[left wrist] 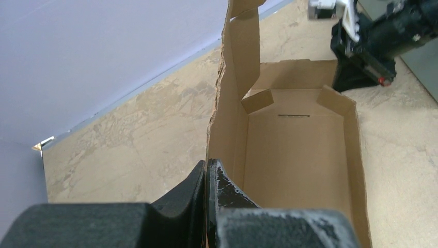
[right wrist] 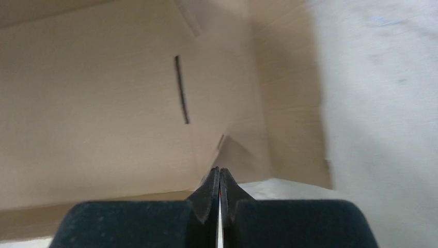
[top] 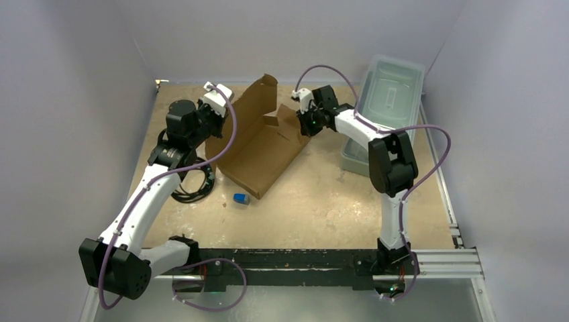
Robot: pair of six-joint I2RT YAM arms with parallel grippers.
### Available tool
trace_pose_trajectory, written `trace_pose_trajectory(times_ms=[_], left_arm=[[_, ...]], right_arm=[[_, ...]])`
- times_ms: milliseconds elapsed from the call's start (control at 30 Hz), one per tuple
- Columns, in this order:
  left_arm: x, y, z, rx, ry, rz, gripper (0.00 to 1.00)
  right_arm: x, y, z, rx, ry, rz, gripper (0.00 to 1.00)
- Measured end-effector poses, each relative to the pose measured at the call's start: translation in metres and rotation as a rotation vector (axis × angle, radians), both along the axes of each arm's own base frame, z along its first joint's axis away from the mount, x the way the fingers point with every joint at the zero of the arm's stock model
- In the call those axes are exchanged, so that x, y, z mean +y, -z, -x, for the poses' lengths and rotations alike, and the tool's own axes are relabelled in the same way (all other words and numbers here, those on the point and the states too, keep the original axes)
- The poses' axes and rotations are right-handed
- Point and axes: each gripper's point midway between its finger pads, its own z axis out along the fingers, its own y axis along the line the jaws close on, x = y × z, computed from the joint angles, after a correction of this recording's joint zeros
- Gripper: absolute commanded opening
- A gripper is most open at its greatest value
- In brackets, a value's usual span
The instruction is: Fold the paper box
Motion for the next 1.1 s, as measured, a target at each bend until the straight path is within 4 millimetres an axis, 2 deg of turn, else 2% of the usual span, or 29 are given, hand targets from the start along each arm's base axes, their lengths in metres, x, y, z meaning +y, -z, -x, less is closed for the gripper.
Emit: trace_pose_trajectory(times_ms=[100,200,333,500,700,833,1033,1100], left_arm=[[-0.001,0.0,0.001,0.001,0.009,0.005,0.0],[-0.003,0.0,0.001,0.007,0.018,0.019,0.0],[-0.008,0.0,0.003,0.011,0.043,0.031,0.0],[-0.012,0.0,0.005,0.011,0.067,0.041,0.0],[-0.015,0.0,0.005,0.008,0.09,0.049,0.0],[-0.018,0.0,0.007,0.007,0.111,0.054,0.0],[-0.021,0.0,0.008,0.004,0.129,0.059,0.0],[-0.022,0.001,0.008,0.005,0.131,0.06,0.0]], right_arm=[[0.01,0.016,0.019,0.037,-0.043,0.024,0.0],[0.025,0.019,0.033,0.061,-0.102,0.005,0.0],[0.037,0.017,0.042,0.08,-0.149,-0.032,0.0],[0.034,0.016,0.041,0.085,-0.148,-0.043,0.0],[0.015,0.01,0.031,0.084,-0.132,-0.062,0.03],[0.008,-0.009,0.013,0.037,-0.109,-0.072,0.09],[0.004,-0.061,-0.023,-0.093,-0.066,-0.082,0.3],[-0.002,-0.07,-0.032,-0.126,-0.04,-0.069,0.39]])
